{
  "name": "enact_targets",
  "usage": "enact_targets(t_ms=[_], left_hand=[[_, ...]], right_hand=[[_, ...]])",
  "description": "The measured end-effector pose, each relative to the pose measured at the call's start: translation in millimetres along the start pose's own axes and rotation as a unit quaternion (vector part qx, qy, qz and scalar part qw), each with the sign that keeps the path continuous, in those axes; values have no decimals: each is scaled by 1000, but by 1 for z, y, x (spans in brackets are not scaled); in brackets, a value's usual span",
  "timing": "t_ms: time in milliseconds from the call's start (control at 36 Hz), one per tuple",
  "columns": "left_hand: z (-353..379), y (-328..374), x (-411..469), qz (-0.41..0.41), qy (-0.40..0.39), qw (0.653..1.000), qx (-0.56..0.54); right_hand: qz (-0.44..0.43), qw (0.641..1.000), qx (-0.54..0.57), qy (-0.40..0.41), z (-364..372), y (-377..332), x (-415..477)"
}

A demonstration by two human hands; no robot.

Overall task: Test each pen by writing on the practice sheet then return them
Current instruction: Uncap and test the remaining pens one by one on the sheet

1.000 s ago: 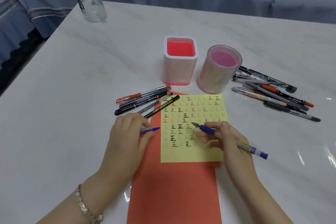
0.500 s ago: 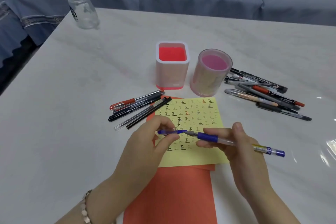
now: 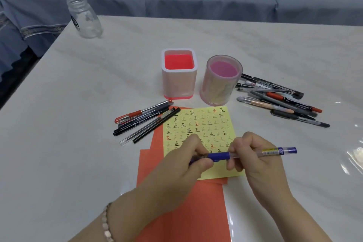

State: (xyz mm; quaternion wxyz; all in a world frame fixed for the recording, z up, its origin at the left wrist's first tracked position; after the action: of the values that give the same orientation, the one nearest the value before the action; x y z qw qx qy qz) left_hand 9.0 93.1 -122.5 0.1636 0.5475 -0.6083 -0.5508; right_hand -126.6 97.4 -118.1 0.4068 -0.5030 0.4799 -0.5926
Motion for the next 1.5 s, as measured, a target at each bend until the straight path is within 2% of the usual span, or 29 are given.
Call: enact_targets(t_ms=[56, 83, 139, 167, 194, 222, 250, 306, 361, 417, 472, 528, 639, 722, 833, 945, 1083, 1139, 1222, 1306, 1361, 1417, 1445, 1500], left_hand=[[12, 1, 8, -45, -88, 991, -89], [21, 1, 10, -75, -151, 975, -148], [37, 4, 10, -144, -269, 915, -263], [43, 5, 10, -174, -298, 891, -295], [46, 5, 13, -194, -301, 882, -306], [47, 3, 19, -200, -277, 892, -295], [44, 0, 27, -191, -233, 917, -260], [31, 1, 40, -134, -118, 975, -134], [14, 6, 45, -73, -11, 997, -3], [-7, 7, 41, -34, 105, 989, 95], [-27, 8, 30, 0, 211, 967, 145], [-40, 2, 21, 16, 276, 945, 175], [-50, -29, 12, 5, 305, 919, 248], [-59, -50, 11, 4, 310, 899, 310], [-80, -63, 11, 3, 357, 866, 349], [-96, -70, 15, -40, 367, 857, 360], [-100, -66, 18, -51, 370, 859, 351], [-94, -55, 16, -15, 376, 870, 319], [-69, -26, 12, 94, 328, 902, 266], [-34, 8, 5, 215, 251, 894, 301], [-14, 14, 6, 248, 216, 881, 342], [-6, 16, 10, 225, 199, 885, 357], [-7, 18, 11, 196, 193, 897, 346], [-14, 13, 12, 150, 199, 924, 291]], right_hand=[[-8, 1000, -15, -15, -7, -4, 4], [-6, 1000, -20, -24, -11, -5, 6], [2, 999, -19, -43, -16, -6, 10], [8, 999, -13, -52, -17, -7, 12], [13, 998, -12, -63, -19, -6, 15], [22, 997, -22, -77, -20, -3, 19], [36, 994, -49, -96, -22, 2, 23], [61, 979, -133, -141, -28, 19, 33], [42, 963, -227, -142, -42, 28, 49], [-21, 931, -347, -107, -66, 29, 72], [-99, 860, -490, -96, -83, 25, 97], [-132, 793, -586, -100, -91, 31, 115], [-94, 709, -685, -142, -92, 55, 124], [-138, 681, -705, -142, -85, 56, 123], [-192, 682, -695, -127, -82, 52, 119], [-227, 689, -677, -123, -78, 39, 112], [-246, 777, -570, -105, -58, 9, 86], [-231, 808, -532, -107, -45, -1, 72], [-238, 835, -467, -166, -16, -13, 50], [-261, 821, -427, -274, 20, -19, 27], [-304, 801, -414, -307, 37, -26, 14], [-378, 777, -417, -282, 43, -37, 7], [-401, 777, -415, -252, 41, -42, 7], [-391, 809, -409, -161, 26, -48, 12]])
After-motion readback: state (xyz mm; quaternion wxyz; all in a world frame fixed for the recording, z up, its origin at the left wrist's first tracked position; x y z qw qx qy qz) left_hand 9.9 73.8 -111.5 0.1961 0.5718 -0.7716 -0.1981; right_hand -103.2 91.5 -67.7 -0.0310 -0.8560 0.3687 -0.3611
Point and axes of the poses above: each hand's wrist, its own x-axis towards the middle knuckle, its own z-axis out of the palm, y = z × x, the point moved 8 cm from there along x, towards the middle knuckle, and after that the axes turned 15 degrees about -z, right-handed, at the moved point
